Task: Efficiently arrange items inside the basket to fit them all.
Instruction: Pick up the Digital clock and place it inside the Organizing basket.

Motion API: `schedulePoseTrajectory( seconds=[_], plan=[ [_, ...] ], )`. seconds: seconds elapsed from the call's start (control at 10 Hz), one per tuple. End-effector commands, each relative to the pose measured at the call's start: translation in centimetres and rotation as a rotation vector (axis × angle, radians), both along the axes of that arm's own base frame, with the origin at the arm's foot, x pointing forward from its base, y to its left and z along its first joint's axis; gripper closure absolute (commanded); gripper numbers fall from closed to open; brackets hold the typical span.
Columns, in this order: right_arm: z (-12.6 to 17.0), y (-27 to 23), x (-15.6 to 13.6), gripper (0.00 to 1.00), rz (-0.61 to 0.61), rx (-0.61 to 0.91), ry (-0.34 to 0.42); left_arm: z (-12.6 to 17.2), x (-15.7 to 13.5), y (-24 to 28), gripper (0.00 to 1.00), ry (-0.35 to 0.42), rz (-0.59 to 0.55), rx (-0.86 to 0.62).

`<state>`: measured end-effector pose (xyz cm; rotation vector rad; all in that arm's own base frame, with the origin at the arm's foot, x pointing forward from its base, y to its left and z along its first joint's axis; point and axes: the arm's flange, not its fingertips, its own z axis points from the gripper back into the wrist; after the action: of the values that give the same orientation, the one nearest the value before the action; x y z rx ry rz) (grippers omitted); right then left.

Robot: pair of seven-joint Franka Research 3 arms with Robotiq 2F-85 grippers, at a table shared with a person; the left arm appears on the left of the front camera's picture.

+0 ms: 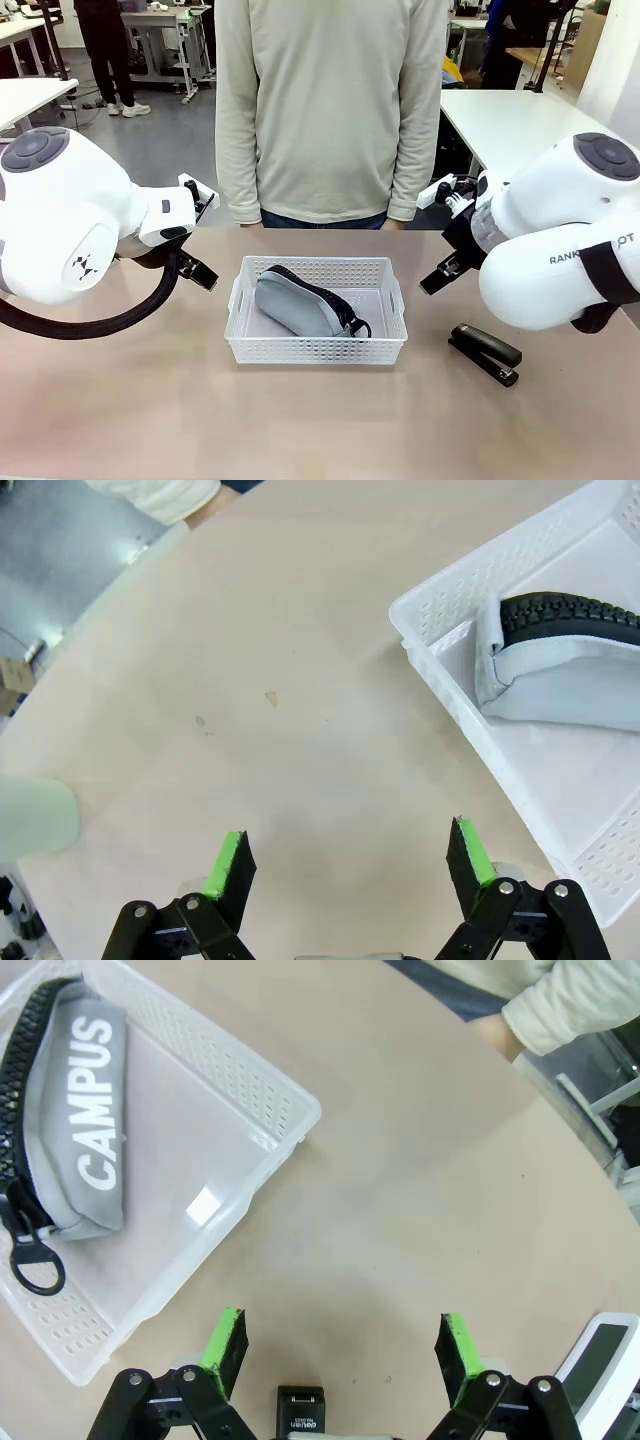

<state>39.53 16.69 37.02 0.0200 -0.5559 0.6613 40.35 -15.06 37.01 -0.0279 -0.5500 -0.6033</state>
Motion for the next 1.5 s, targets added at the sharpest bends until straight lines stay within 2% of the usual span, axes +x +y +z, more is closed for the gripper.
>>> schedulePoseTrajectory(
  seconds=[0.0, 0.1, 0.3, 0.4, 0.6, 0.7, 0.8, 0.9, 1.0, 1.1, 1.3, 1.4],
  plan=[
    [1.8, -0.1, -1.0, 0.00, 0.031, 0.002, 0.041, 1.0, -0.9, 0.5, 0.00, 0.037, -0.044, -0.054],
    [4.4, -0.9, -2.9, 0.00, 0.085, 0.071, 0.060, 3.3, -2.5, 1.6, 0.00, 0.060, -0.072, -0.125],
    [10.3, -4.5, -6.7, 0.00, 0.104, 0.172, 0.023, 9.2, -6.6, 5.6, 0.00, 0.006, -0.085, -0.220],
    [12.5, -6.6, -8.3, 0.00, 0.103, 0.270, 0.043, 11.3, -8.5, 8.0, 0.00, -0.037, -0.077, -0.285],
    [15.5, -11.4, -10.6, 0.00, 0.034, 0.591, 0.103, 13.8, -11.5, 13.4, 0.00, -0.064, -0.141, -0.504],
    [16.5, -13.9, -11.2, 0.00, -0.065, 0.742, 0.145, 14.7, -12.4, 17.1, 0.00, -0.028, -0.033, -0.697],
    [17.5, -16.9, -11.9, 0.00, -0.196, 0.912, 0.199, 15.1, -13.5, 21.2, 0.00, 0.067, 0.134, -0.910],
    [17.7, -21.3, -13.0, 0.00, -0.205, 1.079, 0.195, 14.2, -15.3, 25.8, 0.00, -0.001, 0.298, -1.094],
    [17.1, -25.5, -14.1, 0.00, -0.212, 1.198, 0.189, 12.7, -17.3, 29.3, 0.00, -0.022, 0.389, -1.217],
    [15.8, -29.6, -15.2, 0.00, -0.287, 1.319, 0.173, 10.2, -19.0, 32.6, 0.00, -0.036, 0.511, -1.341],
    [12.2, -34.9, -18.2, 0.00, -0.382, 1.528, 0.107, 5.1, -22.1, 35.8, 0.00, -0.033, 0.705, -1.542],
    [10.0, -36.7, -19.5, 0.00, -0.461, 1.596, 0.091, 3.6, -23.0, 36.0, 0.00, -0.040, 0.735, -1.616]
  ],
)
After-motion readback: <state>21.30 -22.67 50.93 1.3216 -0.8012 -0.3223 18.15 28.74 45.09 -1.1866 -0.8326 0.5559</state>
